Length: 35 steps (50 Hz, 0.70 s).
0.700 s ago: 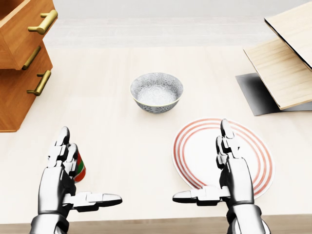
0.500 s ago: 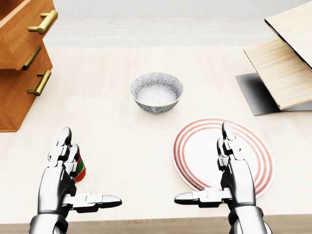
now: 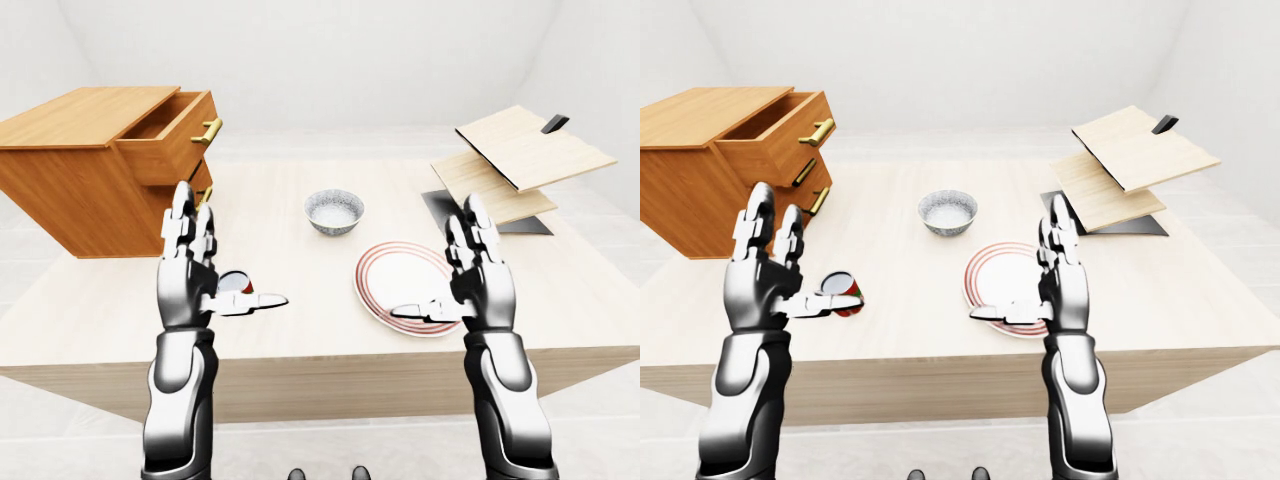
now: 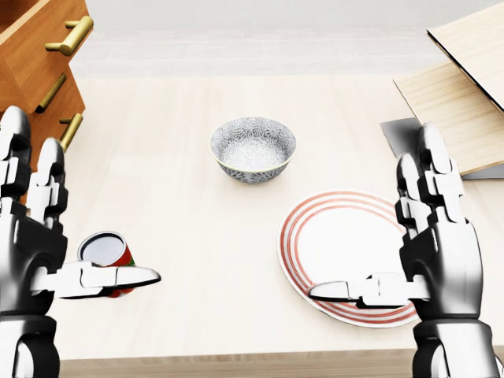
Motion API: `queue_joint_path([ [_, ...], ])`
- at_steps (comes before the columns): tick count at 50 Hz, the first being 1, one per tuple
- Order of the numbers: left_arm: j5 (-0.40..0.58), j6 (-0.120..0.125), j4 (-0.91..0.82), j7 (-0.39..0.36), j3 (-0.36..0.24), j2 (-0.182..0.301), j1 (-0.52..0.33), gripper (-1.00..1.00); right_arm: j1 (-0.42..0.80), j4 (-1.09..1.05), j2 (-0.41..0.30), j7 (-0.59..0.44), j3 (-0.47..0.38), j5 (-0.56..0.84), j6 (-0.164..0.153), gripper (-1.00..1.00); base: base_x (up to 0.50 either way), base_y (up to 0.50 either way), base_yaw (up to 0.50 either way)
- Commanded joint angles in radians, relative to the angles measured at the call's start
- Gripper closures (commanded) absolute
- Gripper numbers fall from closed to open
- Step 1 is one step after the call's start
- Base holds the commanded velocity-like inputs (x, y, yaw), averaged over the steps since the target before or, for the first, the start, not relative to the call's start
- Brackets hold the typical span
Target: Close the top drawer of the cabinet.
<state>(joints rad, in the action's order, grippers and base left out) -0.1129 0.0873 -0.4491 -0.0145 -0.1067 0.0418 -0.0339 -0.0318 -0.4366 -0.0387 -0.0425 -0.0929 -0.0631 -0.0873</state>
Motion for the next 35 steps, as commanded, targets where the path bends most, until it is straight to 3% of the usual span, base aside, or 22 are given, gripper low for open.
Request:
queue_joint_path([
  [1, -0.024, 0.0, -0.123, 0.012, -0.033, 0.012, -0.026, -1.0, 0.006, -0.151, -0.009, -0.013, -0.049, -0.015, 0.0, -1.0, 0.0, 0.0, 0.0],
  [17, -0.043, 0.0, -0.181, 0.018, -0.057, 0.02, -0.027, -1.0, 0.038, -0.301, -0.019, -0.018, -0.086, -0.024, 0.0, -1.0, 0.0, 0.0, 0.0],
  [35, -0.051, 0.0, -0.202, 0.028, -0.081, 0.031, -0.048, -1.0, 0.04, -0.307, -0.019, -0.027, -0.092, -0.014, 0.0, -1.0, 0.0, 0.0, 0.0],
])
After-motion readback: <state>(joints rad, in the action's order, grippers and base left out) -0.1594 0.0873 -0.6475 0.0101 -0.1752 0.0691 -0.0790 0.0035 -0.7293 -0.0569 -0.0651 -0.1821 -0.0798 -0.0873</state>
